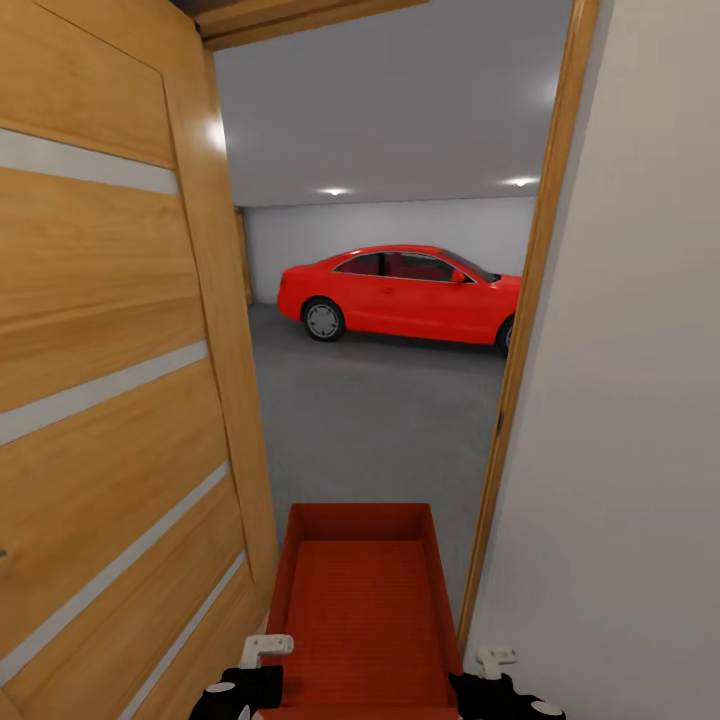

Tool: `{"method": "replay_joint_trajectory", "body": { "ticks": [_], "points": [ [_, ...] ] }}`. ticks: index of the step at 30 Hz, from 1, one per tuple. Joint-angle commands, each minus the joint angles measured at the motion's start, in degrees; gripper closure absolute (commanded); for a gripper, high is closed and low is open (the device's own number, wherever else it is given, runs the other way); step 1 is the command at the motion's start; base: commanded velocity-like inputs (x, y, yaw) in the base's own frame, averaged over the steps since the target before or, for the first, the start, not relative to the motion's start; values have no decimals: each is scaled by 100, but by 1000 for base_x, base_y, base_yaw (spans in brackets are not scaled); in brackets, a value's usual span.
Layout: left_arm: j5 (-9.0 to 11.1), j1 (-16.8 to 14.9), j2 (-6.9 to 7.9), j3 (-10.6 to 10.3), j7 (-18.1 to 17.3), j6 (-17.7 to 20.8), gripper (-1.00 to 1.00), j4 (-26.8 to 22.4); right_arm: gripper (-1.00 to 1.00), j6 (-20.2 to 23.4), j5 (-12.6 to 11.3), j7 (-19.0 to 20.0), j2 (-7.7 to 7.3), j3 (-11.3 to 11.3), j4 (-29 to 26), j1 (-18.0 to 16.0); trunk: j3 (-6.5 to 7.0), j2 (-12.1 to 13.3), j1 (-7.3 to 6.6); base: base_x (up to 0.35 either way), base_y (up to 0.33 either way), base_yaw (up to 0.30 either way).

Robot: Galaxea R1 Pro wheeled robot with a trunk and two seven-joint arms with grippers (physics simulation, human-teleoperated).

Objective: Move the two storage containers from the living room to the garage. In the garage, place one container on the floor and stack the other container on top of it (either order is fine).

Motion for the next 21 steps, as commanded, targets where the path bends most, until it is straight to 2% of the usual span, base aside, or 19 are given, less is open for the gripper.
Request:
{"method": "replay_joint_trajectory", "body": {
  "ticks": [1, 8, 21],
  "points": [
    [-6, -6, -153, 3, 47, 35, 100, -168, 100, 1, 52, 49, 39, 189, 12, 3, -10, -7, 1, 0, 0, 0],
    [-10, -6, -153, 3, 48, 41, 100, -168, 100, 1, 52, 49, 39, 188, 12, 3, -10, -7, 1, 0, 0, -39],
    [-12, -6, -153, 3, 50, 44, 100, -168, 100, 1, 52, 49, 39, 189, 12, 3, -10, -7, 1, 0, 0, -262]
  ]
}}
